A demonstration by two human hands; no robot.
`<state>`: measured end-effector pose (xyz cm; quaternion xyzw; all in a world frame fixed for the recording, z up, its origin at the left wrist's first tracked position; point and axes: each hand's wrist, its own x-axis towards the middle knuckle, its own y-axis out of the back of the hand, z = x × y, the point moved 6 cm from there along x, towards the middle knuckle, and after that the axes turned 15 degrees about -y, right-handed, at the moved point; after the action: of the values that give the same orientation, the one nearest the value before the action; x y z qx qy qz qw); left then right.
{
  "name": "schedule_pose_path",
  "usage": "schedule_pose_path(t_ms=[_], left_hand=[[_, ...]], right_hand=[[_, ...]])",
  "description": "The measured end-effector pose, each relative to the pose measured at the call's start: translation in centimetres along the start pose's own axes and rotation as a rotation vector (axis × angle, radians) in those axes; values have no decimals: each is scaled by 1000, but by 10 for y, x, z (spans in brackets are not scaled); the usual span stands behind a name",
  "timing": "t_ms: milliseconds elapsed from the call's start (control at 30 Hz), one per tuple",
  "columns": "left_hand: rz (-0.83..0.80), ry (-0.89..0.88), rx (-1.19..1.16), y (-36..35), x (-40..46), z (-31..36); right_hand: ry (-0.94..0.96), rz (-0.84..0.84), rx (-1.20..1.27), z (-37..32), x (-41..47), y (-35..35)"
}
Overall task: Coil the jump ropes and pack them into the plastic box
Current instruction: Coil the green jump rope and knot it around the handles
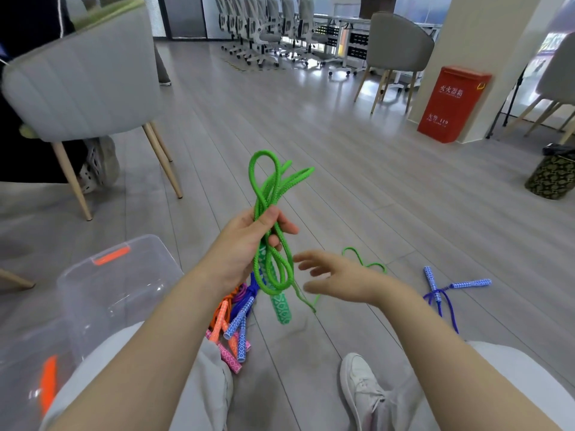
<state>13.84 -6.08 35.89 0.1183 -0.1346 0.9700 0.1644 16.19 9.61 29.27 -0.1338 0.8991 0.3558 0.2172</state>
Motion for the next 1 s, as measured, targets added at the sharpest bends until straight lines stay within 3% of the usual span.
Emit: schedule_pose_path(t_ms=[267, 433, 600, 867, 933, 1000], left_hand=[[56, 22, -199, 1, 5, 3], [81, -8, -135, 10, 7, 3], [269, -53, 58, 34, 11, 0], [730, -96, -270, 87, 18, -1], [763, -103, -203, 97, 17, 0], [692, -86, -64, 93, 17, -1]], right_hand=[[39, -73, -129, -5, 5, -22], [43, 68, -102, -8, -12, 10], [22, 295, -14, 0, -37, 59], [-37, 391, 40, 23, -59, 105], [-2, 461, 80, 21, -64, 112], [54, 512, 132, 11, -67, 111]])
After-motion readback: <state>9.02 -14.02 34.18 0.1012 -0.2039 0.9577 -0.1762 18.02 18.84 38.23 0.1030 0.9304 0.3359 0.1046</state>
